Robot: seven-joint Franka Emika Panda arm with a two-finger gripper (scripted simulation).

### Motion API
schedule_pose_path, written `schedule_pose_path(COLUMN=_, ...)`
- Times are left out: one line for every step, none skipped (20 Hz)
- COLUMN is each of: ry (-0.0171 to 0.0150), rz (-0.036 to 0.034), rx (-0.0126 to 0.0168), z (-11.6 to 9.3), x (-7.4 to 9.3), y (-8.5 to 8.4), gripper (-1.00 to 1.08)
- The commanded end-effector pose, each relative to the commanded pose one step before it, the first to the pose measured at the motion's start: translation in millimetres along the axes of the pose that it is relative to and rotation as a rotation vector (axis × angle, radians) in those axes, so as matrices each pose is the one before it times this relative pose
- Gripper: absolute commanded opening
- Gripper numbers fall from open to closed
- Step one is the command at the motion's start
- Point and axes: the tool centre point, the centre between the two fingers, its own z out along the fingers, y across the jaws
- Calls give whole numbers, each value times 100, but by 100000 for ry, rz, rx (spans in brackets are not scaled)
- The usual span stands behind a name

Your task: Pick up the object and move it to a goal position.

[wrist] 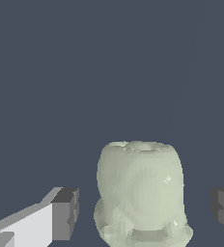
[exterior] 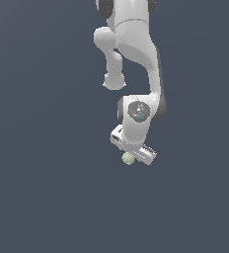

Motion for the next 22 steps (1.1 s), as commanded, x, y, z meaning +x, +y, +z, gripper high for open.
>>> schedule_pose_path(ry=16, rz=123, rx=17, z=1112, x=-13, y=24, gripper=100)
schedule_pose_path(ry=0, rz=0, rx=0, z=266, x=-2, y=-20, gripper=100)
schedule_pose_path(ry=0, rz=0, rx=0, z=181, x=11, y=-24, gripper=100)
schedule_pose_path(ry=0, rz=0, rx=0, z=95, x=24, y=-28, gripper=100)
schedule_pose_path(ry=0, rz=0, rx=0, z=16, x=32, y=-28, gripper=100)
schedule_pose_path(ry=0, rz=0, rx=0, z=-10, x=15, y=-11, gripper=100)
schedule_pose_path(ry=0, rz=0, rx=0, z=0, x=0, y=0, gripper=-100)
schedule_pose_path(ry=0, rz=0, rx=0, z=0, x=0, y=0, gripper=-100)
schedule_pose_path(ry=0, rz=0, rx=0, z=0, x=0, y=0, gripper=-100)
schedule_pose_path(ry=0, rz=0, rx=0, z=0, x=0, y=0, gripper=-100)
schedule_pose_path(ry=0, rz=0, rx=0, z=0, x=0, y=0, gripper=-100)
schedule_pose_path(ry=0, rz=0, rx=0, z=0, x=0, y=0, gripper=-100)
schedule_pose_path(ry=0, rz=0, rx=0, z=0, x=0, y=0, gripper=-100)
schedule_pose_path(ry=0, rz=0, rx=0, z=0, x=0, y=0, gripper=-100)
schedule_pose_path(ry=0, rz=0, rx=0, z=0, x=0, y=0, gripper=-100)
schedule_pose_path(ry=0, rz=0, rx=0, z=0, x=0, y=0, gripper=-100)
schedule_pose_path(ry=0, rz=0, rx=0, z=-4, x=4, y=-7, gripper=-100)
schedule_pose_path(ry=0, rz=0, rx=0, z=-19, x=-9, y=7, gripper=-100)
schedule_pose_path(ry=0, rz=0, rx=0, z=-56, x=-26, y=20, gripper=-100)
schedule_pose_path(ry=0, rz=0, rx=0, z=-94, x=-43, y=34, gripper=-100)
schedule_pose_path(ry=0, rz=0, rx=0, z=-132, x=-60, y=47, gripper=-100)
schedule_pose_path(ry=0, rz=0, rx=0, z=-170, x=-78, y=61, gripper=-100)
